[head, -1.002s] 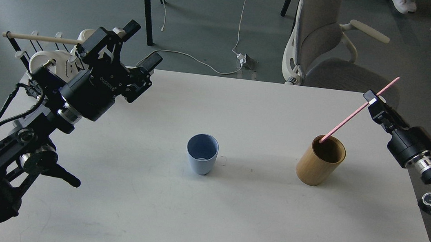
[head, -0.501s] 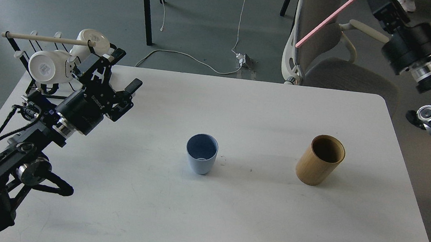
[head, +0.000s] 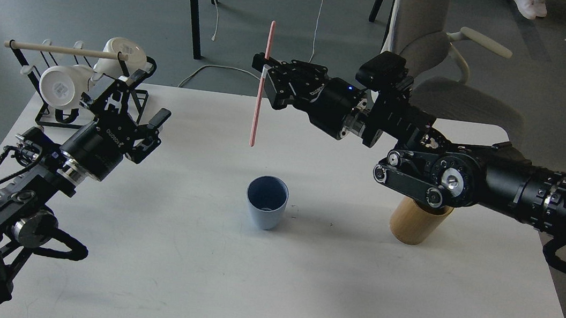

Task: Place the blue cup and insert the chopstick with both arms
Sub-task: 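Lift the pink stick out of the tan cup with the right gripper, then lower the pink stick into the blue cup with the right gripper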

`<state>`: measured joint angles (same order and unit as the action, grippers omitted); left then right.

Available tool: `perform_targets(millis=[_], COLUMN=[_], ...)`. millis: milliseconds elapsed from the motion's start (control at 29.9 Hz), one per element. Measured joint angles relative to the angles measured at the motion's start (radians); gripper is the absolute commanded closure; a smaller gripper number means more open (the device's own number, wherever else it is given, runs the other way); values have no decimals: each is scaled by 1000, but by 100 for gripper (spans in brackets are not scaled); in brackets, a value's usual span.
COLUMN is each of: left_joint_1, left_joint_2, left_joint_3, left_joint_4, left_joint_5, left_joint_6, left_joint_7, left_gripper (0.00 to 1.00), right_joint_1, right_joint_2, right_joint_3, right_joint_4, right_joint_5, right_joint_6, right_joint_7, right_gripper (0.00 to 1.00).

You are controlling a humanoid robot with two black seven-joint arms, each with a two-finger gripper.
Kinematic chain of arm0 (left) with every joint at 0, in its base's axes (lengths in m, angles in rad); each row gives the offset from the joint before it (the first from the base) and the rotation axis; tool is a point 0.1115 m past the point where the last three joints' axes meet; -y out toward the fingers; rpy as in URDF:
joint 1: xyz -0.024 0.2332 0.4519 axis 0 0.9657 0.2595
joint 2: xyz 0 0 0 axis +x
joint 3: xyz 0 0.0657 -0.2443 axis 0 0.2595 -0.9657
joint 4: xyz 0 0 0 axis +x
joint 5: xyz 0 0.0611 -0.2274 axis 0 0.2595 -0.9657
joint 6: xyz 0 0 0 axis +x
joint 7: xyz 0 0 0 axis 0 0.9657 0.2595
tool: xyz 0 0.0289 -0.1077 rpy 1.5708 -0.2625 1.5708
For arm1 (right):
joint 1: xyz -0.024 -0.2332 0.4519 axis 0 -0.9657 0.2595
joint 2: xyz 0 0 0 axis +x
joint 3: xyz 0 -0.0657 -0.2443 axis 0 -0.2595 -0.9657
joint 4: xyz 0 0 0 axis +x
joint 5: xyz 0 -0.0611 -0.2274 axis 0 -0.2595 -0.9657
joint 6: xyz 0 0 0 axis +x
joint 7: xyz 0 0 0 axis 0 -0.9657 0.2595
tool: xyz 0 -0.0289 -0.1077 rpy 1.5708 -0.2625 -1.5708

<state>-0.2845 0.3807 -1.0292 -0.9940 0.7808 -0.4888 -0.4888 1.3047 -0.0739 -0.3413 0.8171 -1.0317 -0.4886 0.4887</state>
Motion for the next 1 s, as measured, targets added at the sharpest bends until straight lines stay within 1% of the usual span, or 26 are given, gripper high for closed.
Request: perform_targets(millis=[301,668,1002], left_joint_1=[5,7,8], left_joint_2=[-2,-8,-15], left_joint_3=[0,0,4], left_joint_4=[2,15,15], left_joint_5=[0,0,0], left_joint_6=[0,0,0], left_joint_7=[0,0,0], left_gripper=[5,5,5], right_joint_1=[-22,-60,-100], right_joint_2=[54,61,73], right_joint_3=[-110,-132,-89], right_joint_4=[-8,-23,-67], right_joint_5=[-8,-8,2], right_joint_6=[0,0,0], right_joint_7=[0,0,0], right_gripper=[96,96,96])
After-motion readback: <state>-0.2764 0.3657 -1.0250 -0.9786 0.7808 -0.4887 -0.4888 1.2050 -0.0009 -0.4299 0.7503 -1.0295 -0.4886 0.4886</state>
